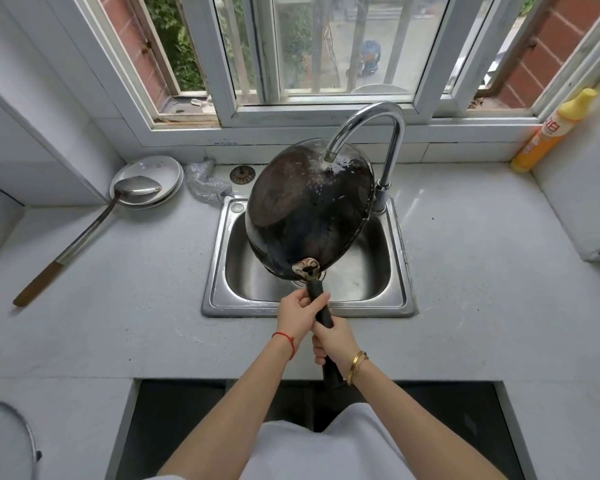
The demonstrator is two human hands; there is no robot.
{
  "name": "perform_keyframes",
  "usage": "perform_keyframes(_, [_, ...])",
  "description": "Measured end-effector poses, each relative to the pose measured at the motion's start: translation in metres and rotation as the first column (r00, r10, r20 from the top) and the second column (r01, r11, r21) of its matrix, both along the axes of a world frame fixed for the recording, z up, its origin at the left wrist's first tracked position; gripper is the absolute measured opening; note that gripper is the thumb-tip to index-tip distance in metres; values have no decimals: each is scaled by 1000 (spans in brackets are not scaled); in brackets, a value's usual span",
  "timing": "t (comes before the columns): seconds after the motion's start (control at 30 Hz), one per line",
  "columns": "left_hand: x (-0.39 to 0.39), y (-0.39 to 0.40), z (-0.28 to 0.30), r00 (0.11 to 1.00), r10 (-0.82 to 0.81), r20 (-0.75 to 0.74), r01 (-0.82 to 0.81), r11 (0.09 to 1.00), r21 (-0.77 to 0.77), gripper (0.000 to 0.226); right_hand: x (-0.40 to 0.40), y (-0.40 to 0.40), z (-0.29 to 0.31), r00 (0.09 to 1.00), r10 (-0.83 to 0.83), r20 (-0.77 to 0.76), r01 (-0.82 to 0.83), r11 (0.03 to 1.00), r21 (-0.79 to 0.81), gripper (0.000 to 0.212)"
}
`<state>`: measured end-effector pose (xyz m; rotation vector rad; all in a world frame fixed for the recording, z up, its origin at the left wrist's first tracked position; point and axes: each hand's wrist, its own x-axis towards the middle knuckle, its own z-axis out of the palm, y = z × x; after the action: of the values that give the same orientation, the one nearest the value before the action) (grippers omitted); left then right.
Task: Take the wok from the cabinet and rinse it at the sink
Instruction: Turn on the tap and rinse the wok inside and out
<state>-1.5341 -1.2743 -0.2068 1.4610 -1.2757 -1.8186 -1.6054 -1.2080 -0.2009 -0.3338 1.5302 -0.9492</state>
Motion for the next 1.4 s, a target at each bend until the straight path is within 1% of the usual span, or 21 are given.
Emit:
perform_keyframes(0.1, [3, 2, 0, 1000, 1, -9, -1, 1000, -1, 11, 4, 1, 0, 1000, -8, 11, 8, 1000, 8, 25])
perform_keyframes(0.3, [8, 3, 2, 1000, 14, -4, -14, 1000, 0, 17, 9, 1, 1, 1000, -17, 27, 16, 1000, 1, 25])
perform_keyframes(0.43, [12, 4, 5, 1000, 27, -14, -27, 1000, -1, 15, 14, 1, 1, 999, -17, 39, 17, 1000, 3, 24])
perform_keyframes(0.57, [15, 6, 4, 1000, 26, -7, -26, 1000, -14, 21, 17, 2, 1, 999, -11, 37, 11, 1000, -2, 25])
perform_keyframes(0.8, [18, 8, 0, 1000, 23, 21, -23, 999, -34, 23, 20, 4, 2, 999, -16, 39, 15, 1000, 1, 26])
perform_keyframes(1.0, [23, 6, -1, 998, 22, 60, -19, 998, -58, 29, 26, 3, 5, 998, -20, 57, 20, 1000, 2, 24])
perform_keyframes(1.4, [31, 13, -6, 998, 22, 64, -18, 998, -56, 25, 32, 11, 8, 998, -3, 68, 3, 1000, 4, 25])
